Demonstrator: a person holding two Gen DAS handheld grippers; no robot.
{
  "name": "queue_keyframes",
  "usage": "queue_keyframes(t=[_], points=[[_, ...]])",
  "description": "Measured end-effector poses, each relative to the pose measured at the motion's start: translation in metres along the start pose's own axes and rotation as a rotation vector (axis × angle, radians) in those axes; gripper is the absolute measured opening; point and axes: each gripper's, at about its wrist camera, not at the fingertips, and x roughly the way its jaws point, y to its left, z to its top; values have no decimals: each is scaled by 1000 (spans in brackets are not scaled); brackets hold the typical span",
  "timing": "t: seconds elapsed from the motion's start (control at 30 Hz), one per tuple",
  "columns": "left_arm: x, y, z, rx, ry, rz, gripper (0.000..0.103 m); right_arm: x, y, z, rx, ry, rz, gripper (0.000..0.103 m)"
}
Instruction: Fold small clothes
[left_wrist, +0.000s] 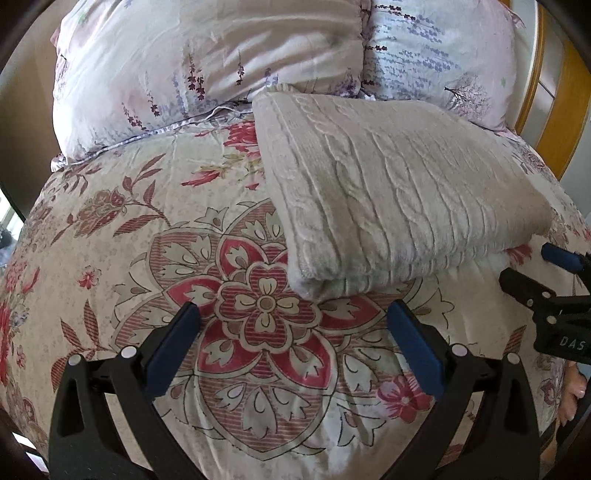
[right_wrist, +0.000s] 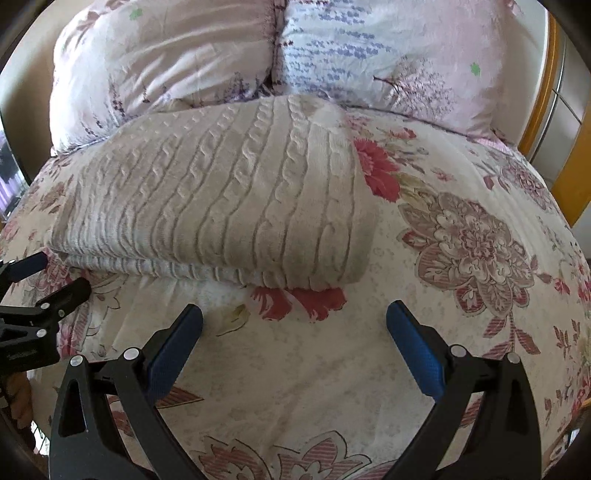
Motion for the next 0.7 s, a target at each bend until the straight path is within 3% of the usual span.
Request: queue_keyframes(t=[0.7], points=[[1, 1, 0, 3, -2, -7, 101, 4, -4, 1, 14, 14, 8, 102]])
